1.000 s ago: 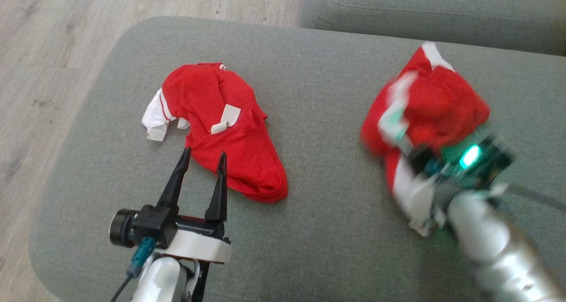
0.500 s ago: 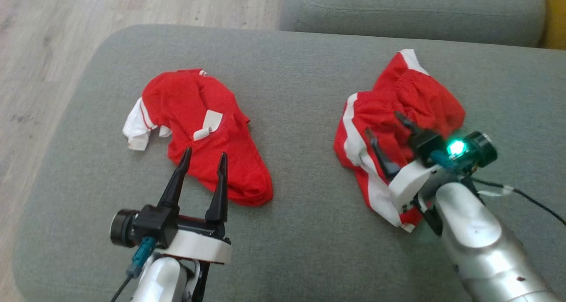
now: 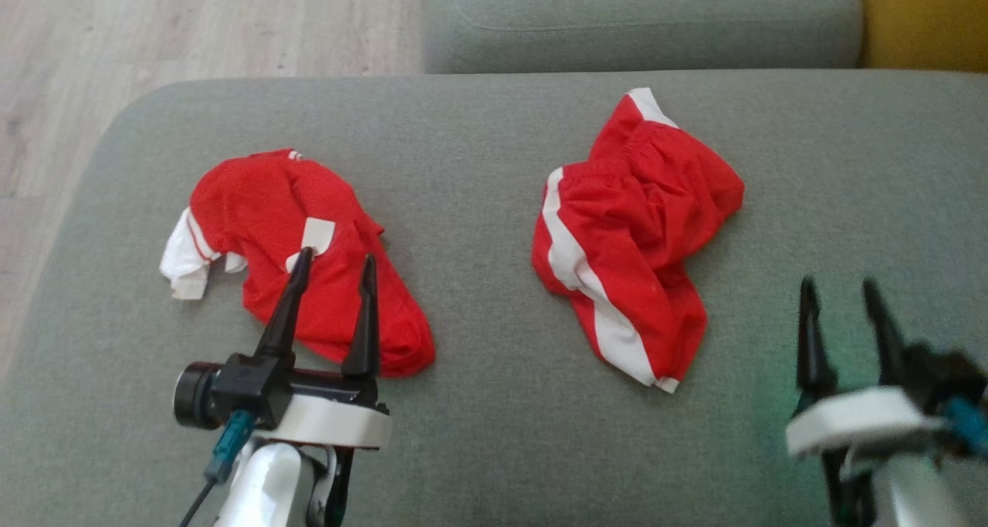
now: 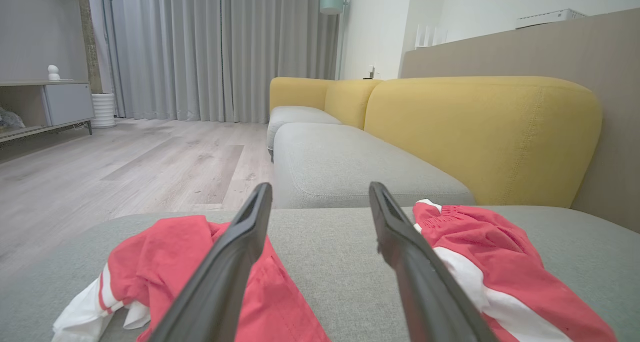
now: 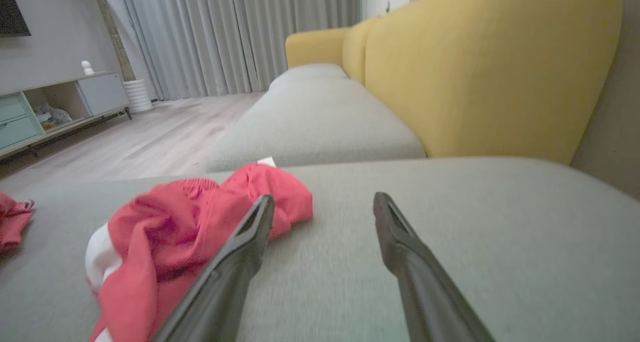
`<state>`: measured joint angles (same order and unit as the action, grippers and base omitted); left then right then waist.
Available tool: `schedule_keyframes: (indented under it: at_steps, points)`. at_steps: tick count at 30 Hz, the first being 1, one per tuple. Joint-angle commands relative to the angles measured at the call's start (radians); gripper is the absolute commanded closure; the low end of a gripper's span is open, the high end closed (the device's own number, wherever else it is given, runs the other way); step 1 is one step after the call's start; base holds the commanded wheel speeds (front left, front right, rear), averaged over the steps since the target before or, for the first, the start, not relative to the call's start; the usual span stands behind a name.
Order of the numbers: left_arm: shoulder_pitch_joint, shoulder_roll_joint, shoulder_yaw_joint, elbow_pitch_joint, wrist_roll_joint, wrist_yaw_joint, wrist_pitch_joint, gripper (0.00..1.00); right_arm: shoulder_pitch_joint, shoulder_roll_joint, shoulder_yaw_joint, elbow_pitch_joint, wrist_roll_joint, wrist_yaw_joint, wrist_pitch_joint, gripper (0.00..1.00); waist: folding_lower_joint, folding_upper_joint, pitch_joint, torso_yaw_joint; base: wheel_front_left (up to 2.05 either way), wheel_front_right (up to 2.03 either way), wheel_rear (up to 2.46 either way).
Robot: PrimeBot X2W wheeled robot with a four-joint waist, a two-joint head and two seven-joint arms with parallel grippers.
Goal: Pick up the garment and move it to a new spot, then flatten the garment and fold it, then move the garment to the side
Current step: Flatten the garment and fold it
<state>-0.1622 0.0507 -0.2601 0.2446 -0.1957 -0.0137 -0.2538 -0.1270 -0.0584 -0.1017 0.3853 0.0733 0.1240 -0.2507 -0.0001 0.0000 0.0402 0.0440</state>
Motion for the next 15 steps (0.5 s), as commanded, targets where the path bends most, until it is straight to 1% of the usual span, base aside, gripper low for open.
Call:
schedule_keyframes:
  at_steps: [1, 4, 6, 12, 15]
  points:
    - [-0.025, 0.0, 0.04, -0.035, -0.003, 0.008, -0.008, 0.0, 0.003, 0.008, 0.042, -0.046, 0.023, 0.007, -0.01, 0.0, 0.0001, 0.0, 0.007, -0.012, 0.0, 0.0, 0.0]
    - [-0.024, 0.0, 0.045, -0.028, 0.005, 0.003, -0.008, 0.0, 0.08, 0.008, 0.083, -0.075, 0.04, 0.007, -0.011, 0.0, 0.0001, 0.0, 0.017, -0.028, 0.0, 0.0, 0.0]
    - [-0.026, 0.0, 0.049, -0.027, 0.008, 0.0, -0.008, 0.0, 0.102, 0.008, 0.094, -0.09, 0.046, 0.007, -0.011, 0.0, 0.0001, 0.0, 0.023, -0.034, 0.0, 0.0, 0.0]
    - [-0.032, 0.0, 0.05, -0.022, 0.009, -0.006, -0.008, 0.0, 0.105, 0.008, 0.124, -0.108, 0.042, 0.007, -0.009, 0.0, 0.0001, 0.0, 0.034, -0.035, 0.0, 0.0, 0.0]
    - [-0.037, 0.0, 0.045, -0.019, 0.008, -0.009, -0.008, 0.0, 0.107, 0.008, 0.179, -0.081, 0.038, 0.007, 0.044, 0.0, 0.0001, 0.0, 0.038, -0.025, 0.0, 0.0, 0.0]
